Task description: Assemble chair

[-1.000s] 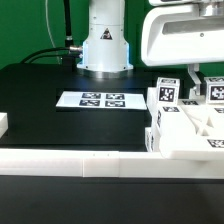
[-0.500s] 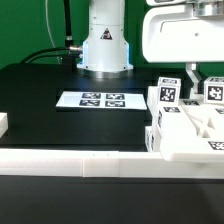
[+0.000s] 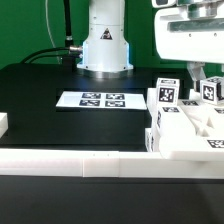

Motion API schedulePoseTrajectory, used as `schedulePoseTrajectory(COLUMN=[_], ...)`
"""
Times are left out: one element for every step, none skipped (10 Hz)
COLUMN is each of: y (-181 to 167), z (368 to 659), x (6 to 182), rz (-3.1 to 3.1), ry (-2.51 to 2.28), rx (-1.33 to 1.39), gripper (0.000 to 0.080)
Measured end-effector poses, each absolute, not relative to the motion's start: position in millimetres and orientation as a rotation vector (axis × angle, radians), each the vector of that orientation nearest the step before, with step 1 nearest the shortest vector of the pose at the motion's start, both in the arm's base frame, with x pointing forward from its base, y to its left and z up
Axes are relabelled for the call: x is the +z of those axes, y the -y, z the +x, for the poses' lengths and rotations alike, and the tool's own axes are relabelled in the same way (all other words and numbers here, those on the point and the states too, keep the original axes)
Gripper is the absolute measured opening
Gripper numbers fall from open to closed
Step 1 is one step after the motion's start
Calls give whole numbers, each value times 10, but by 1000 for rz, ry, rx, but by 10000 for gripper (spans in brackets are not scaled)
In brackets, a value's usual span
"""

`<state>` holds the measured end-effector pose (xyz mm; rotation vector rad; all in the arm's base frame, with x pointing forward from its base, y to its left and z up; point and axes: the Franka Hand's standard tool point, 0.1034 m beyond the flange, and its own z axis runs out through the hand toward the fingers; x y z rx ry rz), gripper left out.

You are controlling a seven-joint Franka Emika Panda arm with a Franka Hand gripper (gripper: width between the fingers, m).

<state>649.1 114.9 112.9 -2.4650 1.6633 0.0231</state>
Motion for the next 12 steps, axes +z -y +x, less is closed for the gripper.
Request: schedulePoseTrajectory(y=[-1143, -1142, -1148, -1145, -1146, -1147, -1151, -1159, -1176, -1198, -1216, -1224], z=[6486, 6485, 6488, 6488, 6487, 6487, 6484, 6483, 6483, 6485, 6483, 6483], x=[1128, 1127, 1127, 1126, 1125, 1125, 1124, 1123, 1126, 1132, 1133, 1136], rz=[-2384, -2317, -2303, -2311, -2338, -2359, -2444, -2515, -2598, -2679, -2739, -2801], ry=[-1781, -1874, -1889, -1880, -1846, -1818, -1701, -1591, -1450, -1297, -1176, -1037], rx=[54, 82, 80, 78, 75, 73, 62, 52, 38, 22, 9, -5], gripper=[284, 284, 284, 284, 493, 493, 614, 614, 639, 647, 647, 649])
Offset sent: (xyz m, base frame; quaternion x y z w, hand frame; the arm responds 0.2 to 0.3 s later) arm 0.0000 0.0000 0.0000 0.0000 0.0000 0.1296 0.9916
